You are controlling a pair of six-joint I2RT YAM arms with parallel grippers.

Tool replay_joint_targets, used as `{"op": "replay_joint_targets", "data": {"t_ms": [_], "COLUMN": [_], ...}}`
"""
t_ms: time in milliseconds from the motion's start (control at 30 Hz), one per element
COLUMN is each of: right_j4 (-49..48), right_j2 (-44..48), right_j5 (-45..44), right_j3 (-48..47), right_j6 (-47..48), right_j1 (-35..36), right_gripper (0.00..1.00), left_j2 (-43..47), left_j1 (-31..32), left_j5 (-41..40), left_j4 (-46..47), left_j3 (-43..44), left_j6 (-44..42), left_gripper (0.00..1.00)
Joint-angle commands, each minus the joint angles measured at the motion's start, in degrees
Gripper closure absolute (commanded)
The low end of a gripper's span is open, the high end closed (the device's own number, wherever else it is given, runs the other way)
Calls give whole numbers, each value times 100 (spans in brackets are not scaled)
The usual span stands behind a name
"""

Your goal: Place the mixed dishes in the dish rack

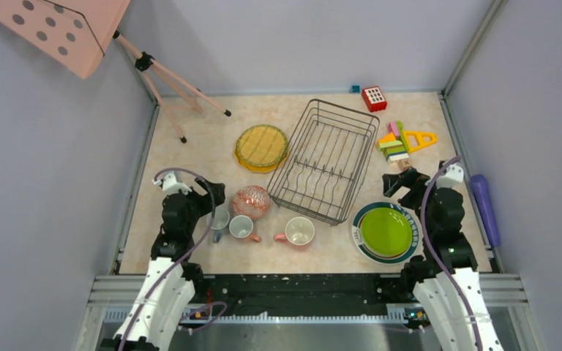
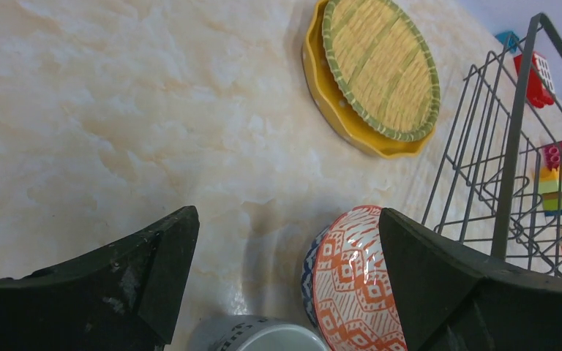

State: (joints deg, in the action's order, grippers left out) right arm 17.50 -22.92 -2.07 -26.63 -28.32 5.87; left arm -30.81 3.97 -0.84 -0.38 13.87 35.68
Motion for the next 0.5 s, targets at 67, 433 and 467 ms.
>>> {"op": "replay_joint_targets", "data": {"t_ms": [67,433,467], "right_j4": [94,-49,-52], "right_j2": [-69,-47,-73], "right_j5": [188,620,610], "right_j3": [-228,-345,-388], "right_j6": [-41,-165,-149], "right_j1": [63,58,61], "right_gripper": [1,2,3], "left_j2": [-248,-1532,-1747], "left_j1": [16,16,16], "left_j5": [452,1149,1246], "left_j4": [738,749,750], "left_j3": [-4,945,1089], "left_j6": [81,1113,1179], "left_gripper": [2,14,14]}}
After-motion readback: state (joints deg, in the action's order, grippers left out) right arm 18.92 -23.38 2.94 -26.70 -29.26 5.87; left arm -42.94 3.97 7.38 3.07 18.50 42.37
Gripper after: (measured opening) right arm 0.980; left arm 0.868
